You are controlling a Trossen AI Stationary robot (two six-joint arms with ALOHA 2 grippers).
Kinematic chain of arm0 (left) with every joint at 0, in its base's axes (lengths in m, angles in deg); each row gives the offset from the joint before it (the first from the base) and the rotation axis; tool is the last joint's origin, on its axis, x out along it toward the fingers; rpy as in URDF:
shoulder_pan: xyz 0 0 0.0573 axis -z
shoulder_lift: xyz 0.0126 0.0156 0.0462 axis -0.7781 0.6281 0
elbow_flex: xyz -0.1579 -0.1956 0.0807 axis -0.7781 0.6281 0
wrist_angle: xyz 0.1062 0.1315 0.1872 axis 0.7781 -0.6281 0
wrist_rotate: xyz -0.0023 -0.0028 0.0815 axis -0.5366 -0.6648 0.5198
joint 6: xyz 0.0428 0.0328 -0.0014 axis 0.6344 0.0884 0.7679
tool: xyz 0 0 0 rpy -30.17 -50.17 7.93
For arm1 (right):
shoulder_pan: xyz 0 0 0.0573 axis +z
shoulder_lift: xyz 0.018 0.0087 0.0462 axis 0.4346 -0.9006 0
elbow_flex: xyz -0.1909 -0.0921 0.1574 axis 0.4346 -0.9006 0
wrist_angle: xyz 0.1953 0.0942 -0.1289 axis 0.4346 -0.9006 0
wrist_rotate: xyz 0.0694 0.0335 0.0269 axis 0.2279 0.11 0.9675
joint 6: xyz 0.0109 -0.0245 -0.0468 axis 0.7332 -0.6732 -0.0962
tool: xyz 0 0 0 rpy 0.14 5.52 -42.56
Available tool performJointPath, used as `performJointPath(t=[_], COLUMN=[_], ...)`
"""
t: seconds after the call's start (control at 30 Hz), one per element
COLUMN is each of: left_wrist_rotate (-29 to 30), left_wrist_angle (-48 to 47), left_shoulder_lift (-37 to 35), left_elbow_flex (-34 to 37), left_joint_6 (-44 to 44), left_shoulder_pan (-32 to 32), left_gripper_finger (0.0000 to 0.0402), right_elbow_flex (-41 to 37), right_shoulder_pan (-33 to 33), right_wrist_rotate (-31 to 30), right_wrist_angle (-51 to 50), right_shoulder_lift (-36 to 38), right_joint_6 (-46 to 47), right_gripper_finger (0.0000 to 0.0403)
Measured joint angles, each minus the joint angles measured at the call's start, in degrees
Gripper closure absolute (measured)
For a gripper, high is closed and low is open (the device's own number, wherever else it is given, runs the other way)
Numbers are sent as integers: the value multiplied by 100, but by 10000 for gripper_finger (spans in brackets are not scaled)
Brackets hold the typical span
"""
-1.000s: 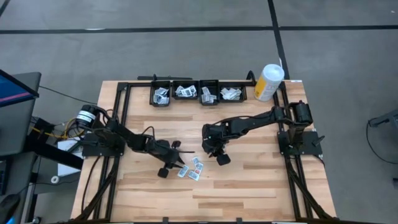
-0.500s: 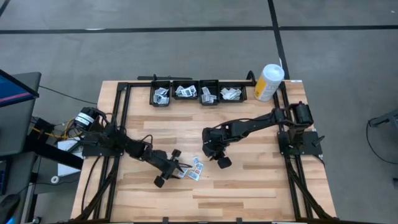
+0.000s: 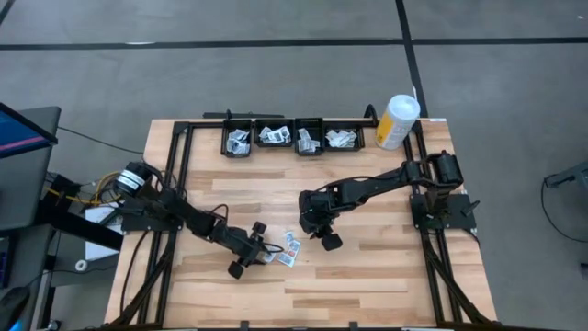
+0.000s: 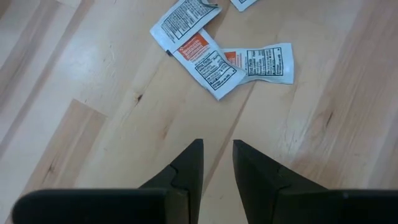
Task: Pick & Place First Aid Supplies
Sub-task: Put the orange ointment pack into the middle right black bin
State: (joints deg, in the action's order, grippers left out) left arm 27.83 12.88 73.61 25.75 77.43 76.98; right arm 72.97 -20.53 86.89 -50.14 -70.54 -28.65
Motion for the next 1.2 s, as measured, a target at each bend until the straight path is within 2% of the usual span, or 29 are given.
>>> performJointPath(t=[0.33,0.73,1.03,1.2], left_wrist_rotate=[161,226,297,664], left_wrist_angle=[68,34,137,102], left_shoulder_lift=[139,146,113,-249], left_elbow_flex=[-21,-12,1,21], left_joint_6=[3,31,241,417], left_shoulder_pan=[9,6,-2,-22], left_gripper_finger=[260,393,397,397], right_elbow_flex=[2,2,2,2], right_shoulder_pan=[-11,-11,-11,-11], right_wrist_rotate=[-26,-26,-26,-26], right_wrist_angle=[22,136,299,354], right_shoulder_lift=[0,0,-2,-2], right_joint_6=[-2,-7,-23,-48], right_gripper_finger=[321,321,321,321])
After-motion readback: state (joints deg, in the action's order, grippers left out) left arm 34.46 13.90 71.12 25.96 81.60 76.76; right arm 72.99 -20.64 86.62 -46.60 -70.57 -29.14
